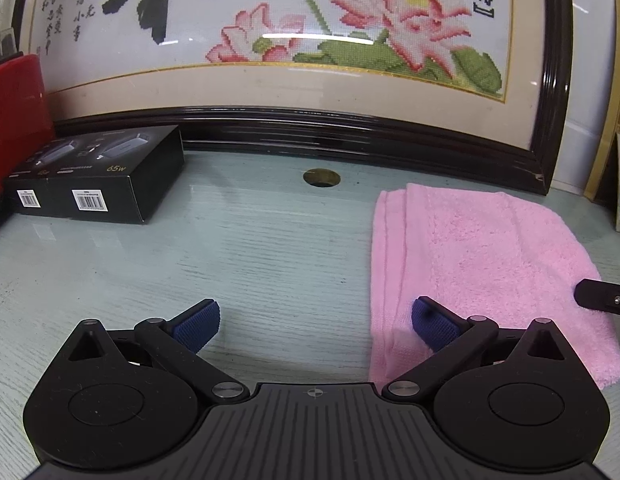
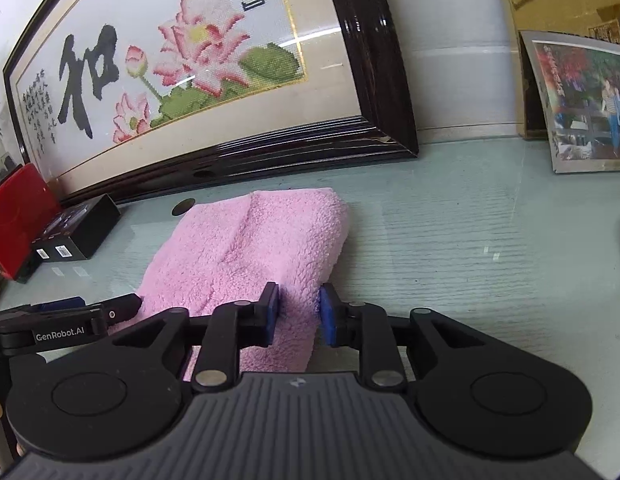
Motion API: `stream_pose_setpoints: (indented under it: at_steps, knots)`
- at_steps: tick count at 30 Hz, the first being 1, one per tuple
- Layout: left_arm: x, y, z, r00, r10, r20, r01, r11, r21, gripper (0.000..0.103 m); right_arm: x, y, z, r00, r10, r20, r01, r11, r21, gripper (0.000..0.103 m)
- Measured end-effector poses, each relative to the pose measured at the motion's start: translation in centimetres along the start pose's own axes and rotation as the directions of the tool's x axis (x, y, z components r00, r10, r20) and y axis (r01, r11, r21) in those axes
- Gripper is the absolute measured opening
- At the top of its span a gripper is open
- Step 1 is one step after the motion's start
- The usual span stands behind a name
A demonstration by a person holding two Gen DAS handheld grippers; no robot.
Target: Fold towel
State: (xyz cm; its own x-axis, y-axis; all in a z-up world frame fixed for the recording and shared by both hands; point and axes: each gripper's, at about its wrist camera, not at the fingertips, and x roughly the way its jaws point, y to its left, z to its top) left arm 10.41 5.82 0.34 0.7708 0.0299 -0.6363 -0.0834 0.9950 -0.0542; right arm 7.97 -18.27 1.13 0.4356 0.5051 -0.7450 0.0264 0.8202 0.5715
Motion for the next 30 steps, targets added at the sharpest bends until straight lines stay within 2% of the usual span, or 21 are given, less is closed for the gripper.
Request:
stream_pose_setpoints:
  at_steps: [2,5,6,8,10,12,14,18,22,24,30]
  knots:
    - [-0.5,0.4,0.0,1.000,0.008,0.013,-0.008,1.000,-0.010,0.103,-0.8,0.1,-0.2,0.999,-0.023,0.031,0.023,1.000,0.005,0.053]
    - [-1.8,1.5,-0.2,1.000,0.008,0.026,-0.006,0.998,-0.060,0.103,-2.1,0.7,-0.6,0.997,-0.035,0.073,0.037,0.999,-0.021,0.061]
    - [-2.2,1.8,-0.4,1.000,-0.012,0.023,0.013,0.997,-0.072,0.103,-2.6,1.0,-0.9,0.996,-0.040,0.084,0.043,0.998,-0.035,0.062]
    - [-3.2,2.4,-1.0,0.999,-0.050,0.021,0.052,0.995,-0.091,0.103,-3.6,1.7,-1.7,0.994,-0.058,0.090,0.064,0.996,-0.068,0.073]
    - [-4.0,2.3,-1.6,0.999,-0.050,0.021,0.051,0.995,-0.083,0.103,-4.4,2.2,-2.6,0.992,-0.081,0.092,0.091,0.991,-0.102,0.078]
    - [-5.1,1.4,-2.7,0.999,-0.036,0.023,0.036,0.999,-0.026,0.103,-5.5,2.8,-3.8,0.989,-0.113,0.095,0.127,0.980,-0.153,0.085]
    - [-5.9,0.5,-3.7,0.999,-0.038,0.024,0.037,0.999,0.023,0.103,-6.6,3.4,-5.1,0.987,-0.132,0.096,0.149,0.969,-0.198,0.096]
    - [-6.7,-1.6,-5.4,0.998,-0.063,0.011,0.062,0.994,0.088,0.103,-7.4,4.5,-7.1,0.977,-0.206,0.053,0.212,0.935,-0.283,0.097]
    - [-7.3,-2.7,-6.3,1.000,-0.029,0.007,0.028,0.995,0.092,0.103,-7.3,5.5,-8.5,0.964,-0.266,0.018,0.257,0.908,-0.330,0.100]
    - [-7.6,-3.2,-6.7,1.000,-0.011,0.005,0.011,0.996,0.094,0.103,-7.5,5.6,-9.1,0.962,-0.274,0.017,0.265,0.911,-0.316,0.102]
    - [-8.2,-3.5,-7.6,1.000,0.016,0.007,-0.017,0.998,0.065,0.103,-8.5,4.2,-9.9,0.967,-0.254,-0.008,0.249,0.952,-0.180,0.103]
